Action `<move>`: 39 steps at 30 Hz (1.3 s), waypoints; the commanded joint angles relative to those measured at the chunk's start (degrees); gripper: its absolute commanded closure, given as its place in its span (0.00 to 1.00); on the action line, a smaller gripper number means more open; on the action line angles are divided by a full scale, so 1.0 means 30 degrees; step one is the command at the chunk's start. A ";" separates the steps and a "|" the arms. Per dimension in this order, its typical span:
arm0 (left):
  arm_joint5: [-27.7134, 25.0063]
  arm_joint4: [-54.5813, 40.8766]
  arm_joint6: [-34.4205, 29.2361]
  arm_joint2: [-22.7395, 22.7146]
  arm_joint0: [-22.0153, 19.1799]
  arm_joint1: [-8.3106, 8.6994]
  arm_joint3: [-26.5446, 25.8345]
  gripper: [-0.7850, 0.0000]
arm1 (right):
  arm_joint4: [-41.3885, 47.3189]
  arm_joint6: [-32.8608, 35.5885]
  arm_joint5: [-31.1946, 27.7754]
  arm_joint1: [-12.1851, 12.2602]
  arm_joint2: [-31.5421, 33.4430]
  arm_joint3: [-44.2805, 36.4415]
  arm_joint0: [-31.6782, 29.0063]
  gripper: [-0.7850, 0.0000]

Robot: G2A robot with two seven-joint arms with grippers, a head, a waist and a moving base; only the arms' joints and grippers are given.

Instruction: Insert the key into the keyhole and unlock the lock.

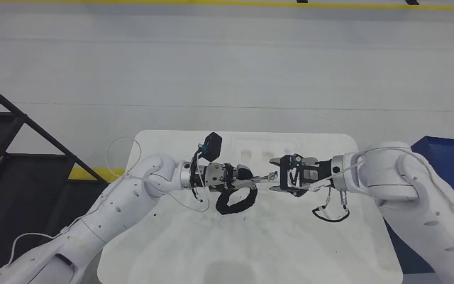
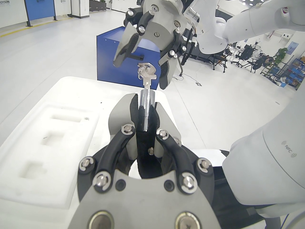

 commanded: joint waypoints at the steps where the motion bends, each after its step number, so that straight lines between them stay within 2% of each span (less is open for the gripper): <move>1: 0.0000 -0.0028 -0.0024 -0.0070 0.0061 0.0006 -0.0031 1.00 | -0.0103 -0.0127 -0.0011 0.0011 -0.0034 -0.0052 -0.0002 0.60; 5: 0.0000 -0.0030 -0.0096 -0.0196 0.0159 0.0014 -0.0120 1.00 | -0.0287 -0.0404 0.0011 0.0024 -0.0146 -0.0151 0.0006 0.75; 7: 0.0000 -0.0039 -0.0113 -0.0243 0.0207 0.0013 -0.0150 1.00 | -0.0273 -0.0582 0.0004 0.0026 -0.0212 -0.0127 0.0020 0.87; 8: 0.0000 -0.0039 -0.0129 -0.0264 0.0225 0.0012 -0.0160 1.00 | -0.0220 -0.0727 0.0011 0.0023 -0.0241 -0.0090 0.0019 0.98; 9: 0.0000 -0.0038 -0.0144 -0.0283 0.0245 0.0011 -0.0170 1.00 | -0.0193 -0.0842 0.0036 0.0021 -0.0264 -0.0047 0.0029 1.00; 16: 0.0000 0.0119 -0.0099 -0.0432 0.0366 -0.0025 -0.0231 1.00 | 0.0895 -0.1314 0.0354 -0.0012 -0.0587 0.0525 0.0176 1.00; 23: 0.0000 0.1678 0.0865 -0.0761 0.0548 -0.0122 -0.0514 1.00 | 0.4787 -0.1232 0.1731 -0.0067 -0.0983 0.2011 0.0457 1.00; 31: 0.0000 0.4570 0.2784 -0.1221 0.0933 -0.0293 -0.0650 1.00 | 0.9468 -0.0068 0.3291 -0.0059 -0.1309 0.3355 0.0573 1.00; 36: 0.0000 0.5946 0.3715 -0.1335 0.1214 -0.0423 -0.0637 1.00 | 1.1070 0.1272 0.3943 -0.0028 -0.1451 0.3567 0.0810 1.00; 37: 0.0000 0.6149 0.3813 -0.1350 0.1232 -0.0448 -0.0601 1.00 | 1.1258 0.1416 0.3984 -0.0029 -0.1463 0.3596 0.0860 0.96; 38: 0.0000 0.6326 0.3894 -0.1368 0.1248 -0.0471 -0.0552 1.00 | 1.1400 0.1550 0.4074 -0.0029 -0.1479 0.3656 0.0888 0.72; 39: 0.0000 0.6495 0.3924 -0.1389 0.1259 -0.0492 -0.0473 1.00 | 1.1539 0.1679 0.4157 -0.0030 -0.1495 0.3678 0.0919 0.42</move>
